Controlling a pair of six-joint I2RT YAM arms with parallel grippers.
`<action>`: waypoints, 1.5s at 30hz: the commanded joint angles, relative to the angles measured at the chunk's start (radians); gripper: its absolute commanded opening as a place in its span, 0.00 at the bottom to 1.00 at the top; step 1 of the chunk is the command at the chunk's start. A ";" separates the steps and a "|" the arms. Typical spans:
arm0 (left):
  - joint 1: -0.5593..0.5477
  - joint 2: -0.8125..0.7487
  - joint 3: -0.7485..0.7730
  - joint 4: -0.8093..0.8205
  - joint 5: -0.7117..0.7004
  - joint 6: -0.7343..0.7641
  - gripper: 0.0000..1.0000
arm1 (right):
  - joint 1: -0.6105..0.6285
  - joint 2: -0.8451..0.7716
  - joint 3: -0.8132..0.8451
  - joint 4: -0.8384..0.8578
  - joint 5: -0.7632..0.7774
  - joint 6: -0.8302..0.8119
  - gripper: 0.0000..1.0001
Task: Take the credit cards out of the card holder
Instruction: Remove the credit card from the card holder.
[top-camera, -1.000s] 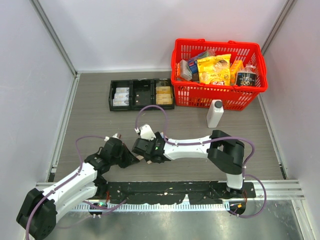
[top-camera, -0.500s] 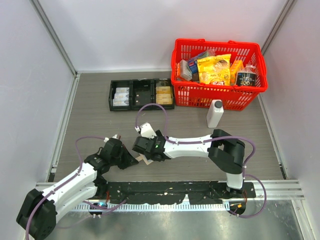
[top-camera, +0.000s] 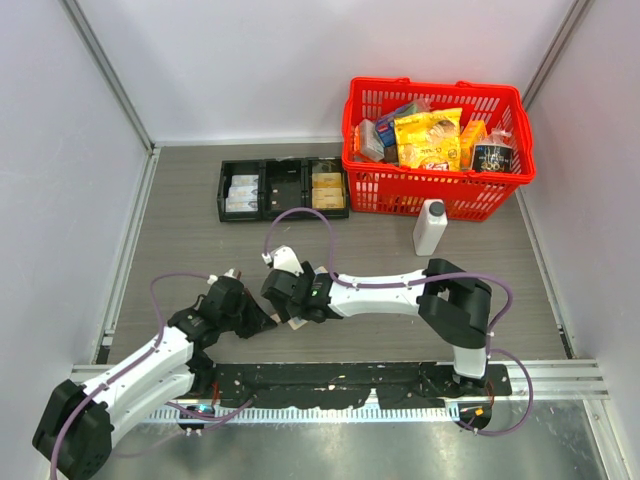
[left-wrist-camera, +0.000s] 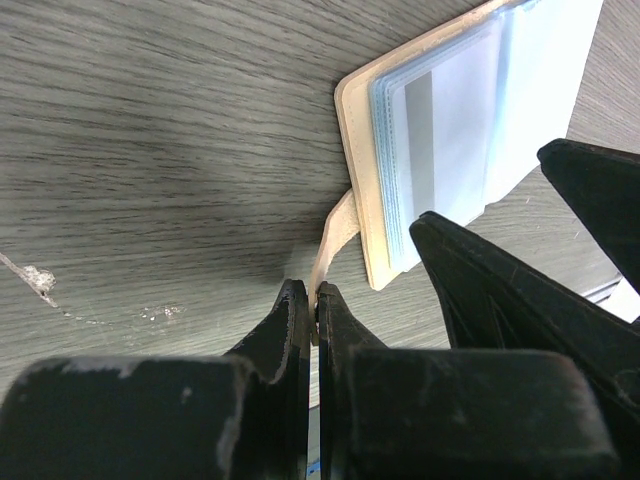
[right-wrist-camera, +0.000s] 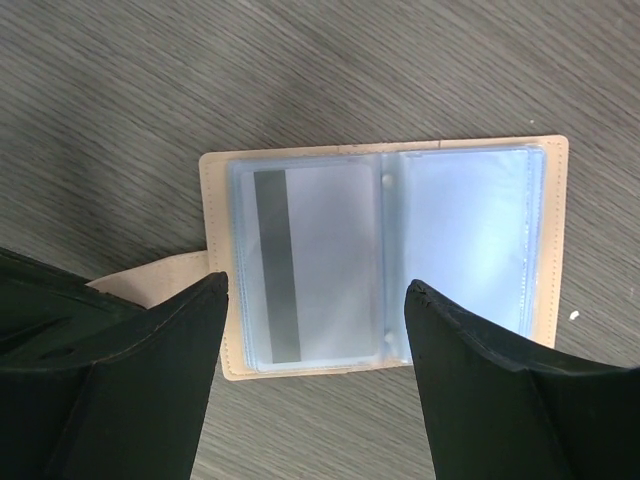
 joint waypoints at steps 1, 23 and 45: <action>-0.002 -0.013 0.025 -0.002 -0.002 0.016 0.00 | 0.002 0.014 0.003 0.044 -0.027 -0.013 0.76; -0.002 -0.007 0.029 -0.019 0.039 0.036 0.00 | -0.030 -0.024 -0.010 -0.045 0.094 -0.019 0.76; -0.002 0.020 0.031 -0.001 0.055 0.045 0.00 | -0.068 -0.122 -0.039 -0.094 0.143 -0.025 0.76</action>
